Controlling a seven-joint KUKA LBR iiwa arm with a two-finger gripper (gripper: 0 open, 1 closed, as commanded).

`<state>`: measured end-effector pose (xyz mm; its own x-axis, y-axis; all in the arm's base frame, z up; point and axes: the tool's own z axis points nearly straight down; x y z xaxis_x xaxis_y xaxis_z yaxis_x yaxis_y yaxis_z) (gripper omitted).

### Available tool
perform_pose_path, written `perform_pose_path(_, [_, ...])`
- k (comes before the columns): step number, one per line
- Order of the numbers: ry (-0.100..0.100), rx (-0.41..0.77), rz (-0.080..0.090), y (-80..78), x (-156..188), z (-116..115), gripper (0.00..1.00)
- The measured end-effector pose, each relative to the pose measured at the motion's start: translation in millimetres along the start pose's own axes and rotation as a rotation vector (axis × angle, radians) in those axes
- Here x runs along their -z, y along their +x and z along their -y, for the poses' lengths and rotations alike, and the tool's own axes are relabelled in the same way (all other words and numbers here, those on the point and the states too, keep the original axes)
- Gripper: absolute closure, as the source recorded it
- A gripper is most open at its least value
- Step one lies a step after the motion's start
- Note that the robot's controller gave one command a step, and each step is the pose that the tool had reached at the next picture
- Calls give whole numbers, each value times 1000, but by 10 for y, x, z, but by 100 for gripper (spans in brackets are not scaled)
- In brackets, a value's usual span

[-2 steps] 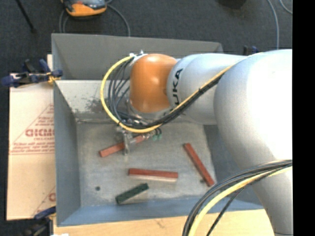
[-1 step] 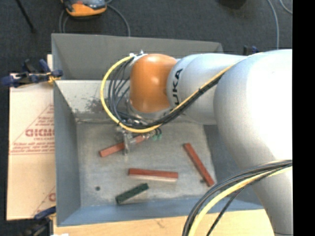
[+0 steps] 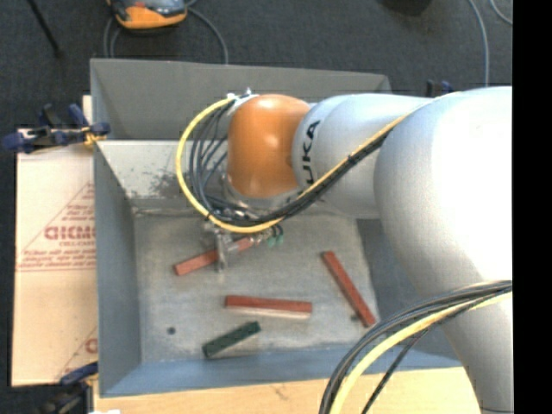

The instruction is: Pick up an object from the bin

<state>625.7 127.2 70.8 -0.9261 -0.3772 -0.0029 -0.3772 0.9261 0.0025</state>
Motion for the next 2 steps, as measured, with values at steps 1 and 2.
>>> perform_pose_path(1, [0,0,0,0,0,0,100])
perform_pose_path(2, [0,0,0,0,0,-1,100])
